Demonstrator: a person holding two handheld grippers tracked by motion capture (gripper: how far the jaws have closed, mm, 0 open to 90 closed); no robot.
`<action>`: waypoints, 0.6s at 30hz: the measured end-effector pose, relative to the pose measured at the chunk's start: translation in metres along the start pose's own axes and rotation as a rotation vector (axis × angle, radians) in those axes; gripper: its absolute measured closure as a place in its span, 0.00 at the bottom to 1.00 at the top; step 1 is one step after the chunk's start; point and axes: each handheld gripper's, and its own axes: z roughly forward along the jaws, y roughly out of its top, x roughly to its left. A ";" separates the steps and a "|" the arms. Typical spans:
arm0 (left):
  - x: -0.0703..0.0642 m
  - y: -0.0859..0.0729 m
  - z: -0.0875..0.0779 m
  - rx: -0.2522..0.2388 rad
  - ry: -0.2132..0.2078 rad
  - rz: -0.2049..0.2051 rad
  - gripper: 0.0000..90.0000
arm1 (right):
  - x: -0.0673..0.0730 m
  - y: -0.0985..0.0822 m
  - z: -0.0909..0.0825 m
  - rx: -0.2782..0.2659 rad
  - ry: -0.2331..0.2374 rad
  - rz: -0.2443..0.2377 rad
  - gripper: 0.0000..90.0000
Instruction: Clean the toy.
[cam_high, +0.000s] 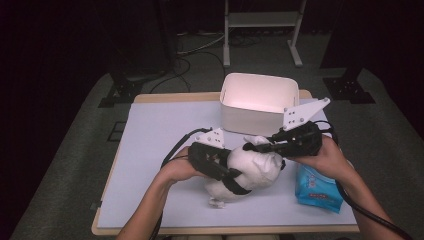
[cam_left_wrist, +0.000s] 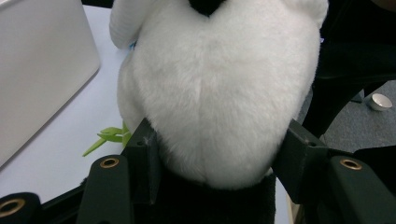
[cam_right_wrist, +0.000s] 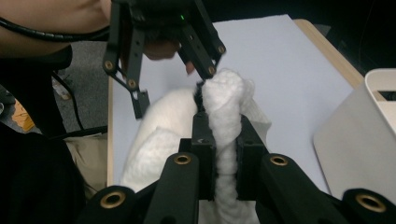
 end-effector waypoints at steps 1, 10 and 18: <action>0.000 0.001 0.002 0.003 -0.002 0.001 0.45 | 0.001 0.002 0.001 0.000 0.000 -0.003 0.90; -0.001 -0.001 0.011 0.008 -0.016 -0.017 0.43 | 0.004 -0.002 0.009 0.056 0.002 -0.018 0.90; 0.001 -0.002 0.017 0.001 -0.020 -0.021 0.43 | 0.001 -0.011 0.010 0.067 -0.003 0.008 0.90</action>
